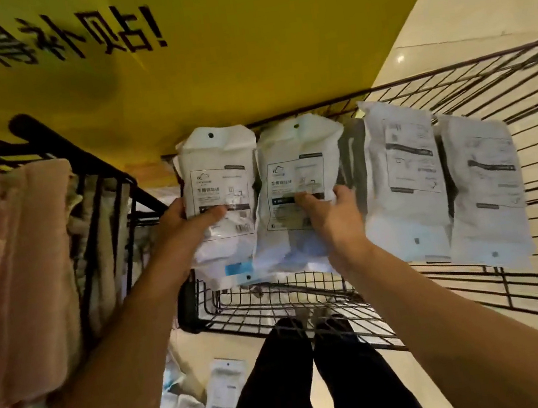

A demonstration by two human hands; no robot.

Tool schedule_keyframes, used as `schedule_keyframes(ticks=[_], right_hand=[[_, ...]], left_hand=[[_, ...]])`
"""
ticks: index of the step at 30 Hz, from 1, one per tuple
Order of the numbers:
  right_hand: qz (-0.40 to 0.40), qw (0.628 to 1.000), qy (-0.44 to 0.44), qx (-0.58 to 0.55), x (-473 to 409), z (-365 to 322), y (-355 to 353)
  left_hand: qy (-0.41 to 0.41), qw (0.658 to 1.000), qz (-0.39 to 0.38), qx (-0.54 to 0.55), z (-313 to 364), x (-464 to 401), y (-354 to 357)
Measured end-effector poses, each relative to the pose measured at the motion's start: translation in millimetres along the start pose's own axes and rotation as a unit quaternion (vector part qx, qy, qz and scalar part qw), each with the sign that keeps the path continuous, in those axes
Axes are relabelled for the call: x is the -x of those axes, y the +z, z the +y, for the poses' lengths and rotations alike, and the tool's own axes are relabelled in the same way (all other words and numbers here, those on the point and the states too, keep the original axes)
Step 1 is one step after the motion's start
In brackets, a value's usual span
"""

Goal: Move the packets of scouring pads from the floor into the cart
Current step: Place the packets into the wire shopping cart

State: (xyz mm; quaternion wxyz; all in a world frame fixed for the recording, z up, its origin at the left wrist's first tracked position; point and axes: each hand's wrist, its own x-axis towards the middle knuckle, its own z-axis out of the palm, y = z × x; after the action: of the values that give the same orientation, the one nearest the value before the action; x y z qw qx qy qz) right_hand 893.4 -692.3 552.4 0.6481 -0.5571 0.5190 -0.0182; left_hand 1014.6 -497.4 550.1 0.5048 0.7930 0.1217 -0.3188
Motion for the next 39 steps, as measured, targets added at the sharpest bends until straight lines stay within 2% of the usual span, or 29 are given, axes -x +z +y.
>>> schedule_keyframes(ticks=[11,14,18,23,28,35,39], right_hand=[[0.084,0.993,-0.061,0.062,4,5,7],[0.098,0.978,-0.112,0.144,13,4,10],[0.036,0.967,-0.148,0.203,36,-3,-2],[-0.073,0.96,-0.127,0.237,98,-26,-45],[-0.152,0.948,-0.126,0.249,141,-31,-90],[-0.188,0.949,-0.113,0.228,168,-10,-176],[-0.216,0.943,-0.114,0.227,167,-5,-216]], left_hand=[[0.027,0.996,0.047,-0.075,-13,-4,8],[0.049,0.993,0.05,-0.094,-18,0,7],[0.093,0.991,0.071,-0.062,-26,22,1],[0.138,0.988,0.027,-0.06,-44,65,-12],[0.119,0.991,-0.013,-0.055,-55,123,-21],[0.094,0.995,0.035,-0.019,-83,206,18],[0.063,0.991,0.106,0.049,-101,265,48]])
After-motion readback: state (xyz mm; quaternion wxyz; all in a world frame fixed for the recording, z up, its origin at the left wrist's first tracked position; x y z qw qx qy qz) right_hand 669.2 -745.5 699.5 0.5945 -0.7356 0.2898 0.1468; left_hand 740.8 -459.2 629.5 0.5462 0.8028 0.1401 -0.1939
